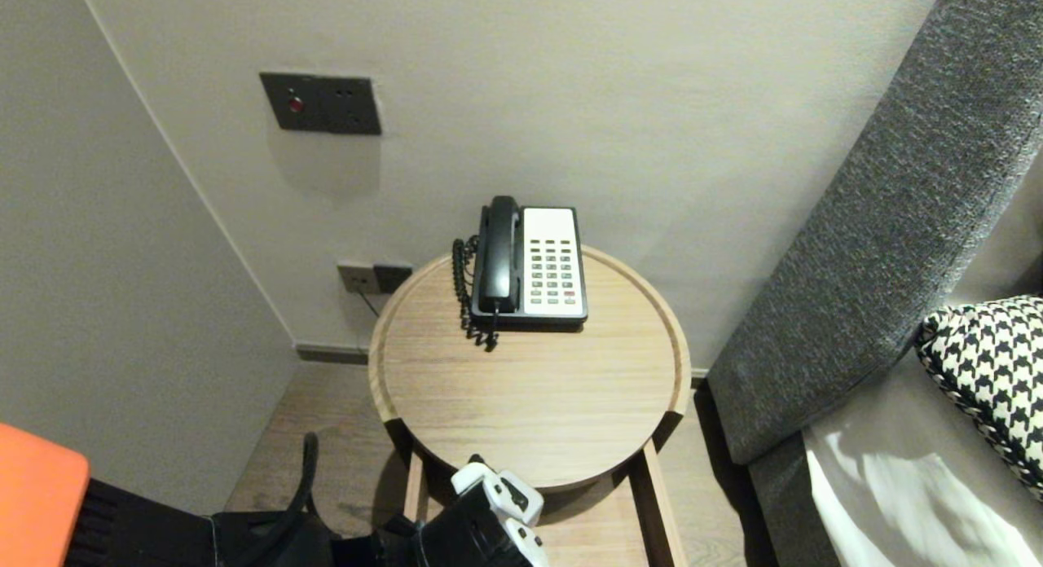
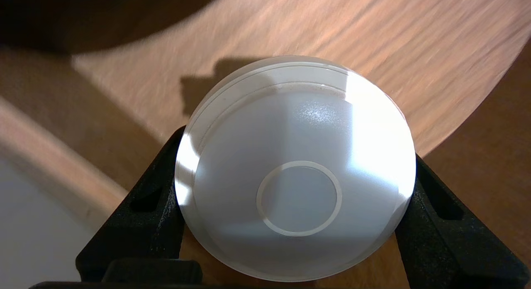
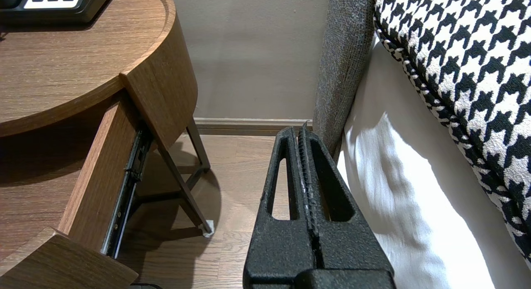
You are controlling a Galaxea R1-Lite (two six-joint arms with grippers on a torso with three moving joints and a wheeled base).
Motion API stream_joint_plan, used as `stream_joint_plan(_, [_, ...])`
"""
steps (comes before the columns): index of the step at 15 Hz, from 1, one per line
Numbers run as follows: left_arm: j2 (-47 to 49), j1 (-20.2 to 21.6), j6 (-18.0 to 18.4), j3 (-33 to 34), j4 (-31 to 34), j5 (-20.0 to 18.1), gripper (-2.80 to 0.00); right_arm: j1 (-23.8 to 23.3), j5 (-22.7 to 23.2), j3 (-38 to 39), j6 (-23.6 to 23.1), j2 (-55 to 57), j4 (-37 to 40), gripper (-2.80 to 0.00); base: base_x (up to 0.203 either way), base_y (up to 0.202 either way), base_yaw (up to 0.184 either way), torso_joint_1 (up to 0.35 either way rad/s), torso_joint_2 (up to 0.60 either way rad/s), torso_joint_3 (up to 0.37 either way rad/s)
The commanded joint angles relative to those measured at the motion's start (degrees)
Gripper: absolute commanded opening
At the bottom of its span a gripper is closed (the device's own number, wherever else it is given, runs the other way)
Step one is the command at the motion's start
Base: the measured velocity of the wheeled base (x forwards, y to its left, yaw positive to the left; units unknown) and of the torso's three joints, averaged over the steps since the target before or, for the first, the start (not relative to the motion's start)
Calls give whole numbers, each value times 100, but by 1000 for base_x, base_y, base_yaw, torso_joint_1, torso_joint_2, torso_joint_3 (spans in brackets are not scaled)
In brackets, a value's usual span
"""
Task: Put the remote controls on the table in the drawer one by one
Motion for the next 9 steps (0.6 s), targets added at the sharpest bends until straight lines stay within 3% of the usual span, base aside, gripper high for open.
stream_joint_plan(1, [65,164,173,30,-303,-3,-280,0,0,229,4,6,-3,-280,0,0,0,0,0,0])
stream_joint_plan(5, [265,274,317,76,-661,-19,-280,0,0,229,5,5,-8,-280,0,0,0,0,0,0])
stream_joint_plan(9, [346,282,326,105,-747,-342,-280,0,0,229,3,4,-5,-280,0,0,0,0,0,0])
